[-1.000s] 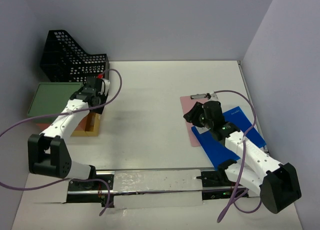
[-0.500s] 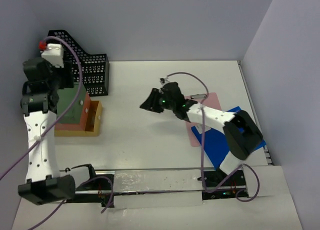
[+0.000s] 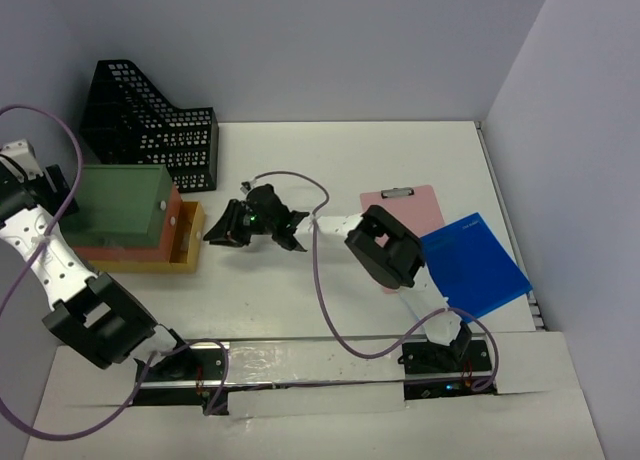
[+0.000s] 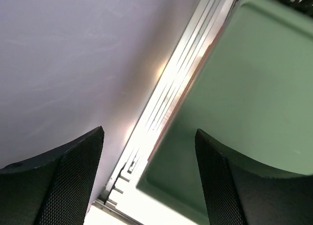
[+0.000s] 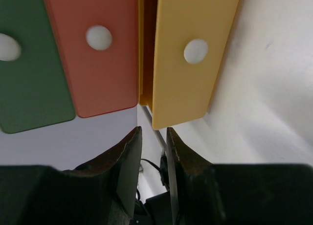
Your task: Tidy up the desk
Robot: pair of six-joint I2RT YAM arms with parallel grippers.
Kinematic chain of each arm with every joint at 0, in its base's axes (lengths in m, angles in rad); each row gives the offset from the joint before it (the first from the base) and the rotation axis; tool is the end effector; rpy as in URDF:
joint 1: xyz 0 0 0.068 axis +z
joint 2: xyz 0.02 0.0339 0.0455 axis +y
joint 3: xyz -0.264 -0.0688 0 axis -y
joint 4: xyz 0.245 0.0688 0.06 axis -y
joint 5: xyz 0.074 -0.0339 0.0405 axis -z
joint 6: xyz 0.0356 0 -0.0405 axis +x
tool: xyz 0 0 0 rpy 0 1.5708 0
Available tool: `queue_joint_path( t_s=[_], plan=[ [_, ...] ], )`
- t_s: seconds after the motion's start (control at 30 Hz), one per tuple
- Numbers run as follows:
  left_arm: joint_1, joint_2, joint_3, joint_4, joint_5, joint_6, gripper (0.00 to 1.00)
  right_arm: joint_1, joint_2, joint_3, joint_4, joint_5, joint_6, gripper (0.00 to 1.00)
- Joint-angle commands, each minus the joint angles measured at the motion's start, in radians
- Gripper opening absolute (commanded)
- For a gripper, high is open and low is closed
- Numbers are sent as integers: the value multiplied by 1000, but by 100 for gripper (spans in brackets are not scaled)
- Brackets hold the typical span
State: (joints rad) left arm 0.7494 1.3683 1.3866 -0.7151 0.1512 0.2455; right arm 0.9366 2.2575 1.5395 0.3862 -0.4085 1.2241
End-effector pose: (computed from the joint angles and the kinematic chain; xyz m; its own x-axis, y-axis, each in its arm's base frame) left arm 0.2193 0.1967 0.3665 -0.5989 -0.2290 -0.7674 -0.4570 0.8846 0.0926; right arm 0.2921 0.4210 0.1669 -0.9702 0.1377 -0.1996 -0.1453 0.3288 0.9332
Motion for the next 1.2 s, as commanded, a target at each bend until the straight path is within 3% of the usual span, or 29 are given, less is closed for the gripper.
queue_joint_path(
  t_s=[0.0, 0.2, 0.73, 0.97, 1.17],
  plan=[
    [10, 17, -19, 32, 90, 21, 82, 40, 75, 70, 115, 11, 138, 33],
    [10, 43, -82, 99, 86, 26, 83, 56, 152, 105, 176, 17, 231, 30],
    [10, 105, -272, 180, 247, 7, 75, 59, 327, 356, 86, 26, 272, 29],
    [10, 73, -340, 196, 256, 1, 75, 65, 445, 583, 2, 17, 276, 29],
    [10, 62, -336, 179, 254, 5, 74, 64, 422, 558, 15, 41, 248, 29]
  ],
)
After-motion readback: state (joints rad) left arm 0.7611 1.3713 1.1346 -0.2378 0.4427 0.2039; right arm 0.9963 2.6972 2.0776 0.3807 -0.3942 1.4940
